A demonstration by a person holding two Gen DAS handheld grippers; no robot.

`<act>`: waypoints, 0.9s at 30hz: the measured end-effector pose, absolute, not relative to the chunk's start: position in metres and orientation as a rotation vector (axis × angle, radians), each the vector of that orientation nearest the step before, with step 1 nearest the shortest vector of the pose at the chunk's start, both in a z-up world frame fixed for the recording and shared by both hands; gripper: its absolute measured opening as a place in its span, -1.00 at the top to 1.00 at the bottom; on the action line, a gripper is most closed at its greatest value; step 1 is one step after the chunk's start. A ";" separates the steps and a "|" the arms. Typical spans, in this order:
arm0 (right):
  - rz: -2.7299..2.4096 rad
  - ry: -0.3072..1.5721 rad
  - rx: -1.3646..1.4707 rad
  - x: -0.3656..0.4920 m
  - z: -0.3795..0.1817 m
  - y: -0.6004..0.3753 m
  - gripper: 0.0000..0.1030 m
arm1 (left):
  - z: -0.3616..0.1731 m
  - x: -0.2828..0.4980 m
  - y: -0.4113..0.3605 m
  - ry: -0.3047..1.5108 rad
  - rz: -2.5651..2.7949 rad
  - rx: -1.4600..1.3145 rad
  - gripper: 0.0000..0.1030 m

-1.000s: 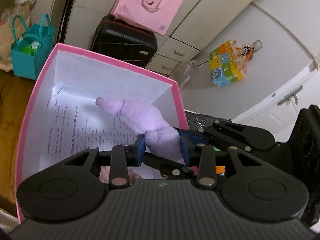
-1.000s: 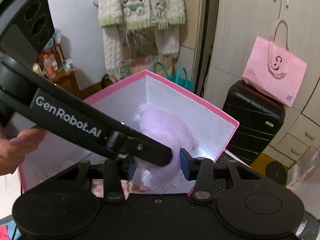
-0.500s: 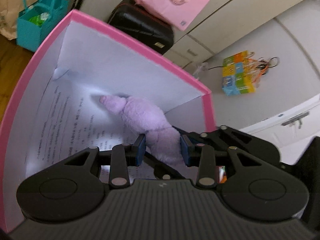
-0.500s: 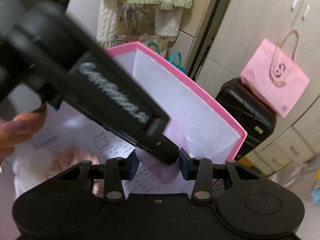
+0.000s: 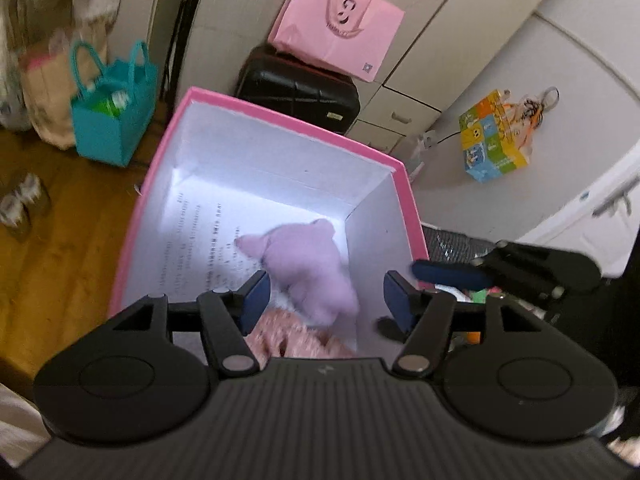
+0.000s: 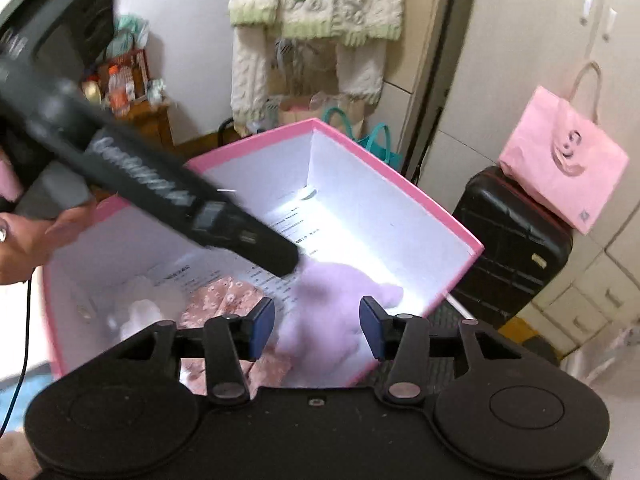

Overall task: Organize soft objects
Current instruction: 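Withdraw both tools from the box toward the remaining items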

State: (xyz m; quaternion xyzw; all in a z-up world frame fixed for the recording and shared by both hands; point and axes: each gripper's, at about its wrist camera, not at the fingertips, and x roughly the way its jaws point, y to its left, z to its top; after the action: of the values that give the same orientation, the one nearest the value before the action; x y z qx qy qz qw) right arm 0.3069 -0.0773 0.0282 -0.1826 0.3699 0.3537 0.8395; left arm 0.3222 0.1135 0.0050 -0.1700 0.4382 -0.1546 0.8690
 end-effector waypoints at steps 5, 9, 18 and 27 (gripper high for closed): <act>0.768 0.810 -0.232 0.285 0.044 -0.121 -0.02 | 0.033 0.280 0.109 0.879 -0.326 -0.242 -0.20; 0.764 0.805 -0.156 0.274 0.059 -0.152 -0.02 | 0.056 0.251 0.099 0.847 -0.361 -0.189 -0.20; 0.781 0.760 -0.093 0.228 0.087 -0.202 -0.03 | 0.095 0.182 0.065 0.801 -0.426 -0.077 -0.21; 0.780 0.627 -0.148 0.153 0.106 -0.234 -0.02 | 0.104 0.118 0.032 0.760 -0.511 0.045 -0.24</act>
State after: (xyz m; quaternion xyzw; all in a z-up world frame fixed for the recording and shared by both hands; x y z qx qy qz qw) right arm 0.1526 -0.2340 0.1060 -0.0708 0.3001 0.3735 0.8749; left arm 0.1176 0.0317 0.1045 0.0216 0.3670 -0.2465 0.8967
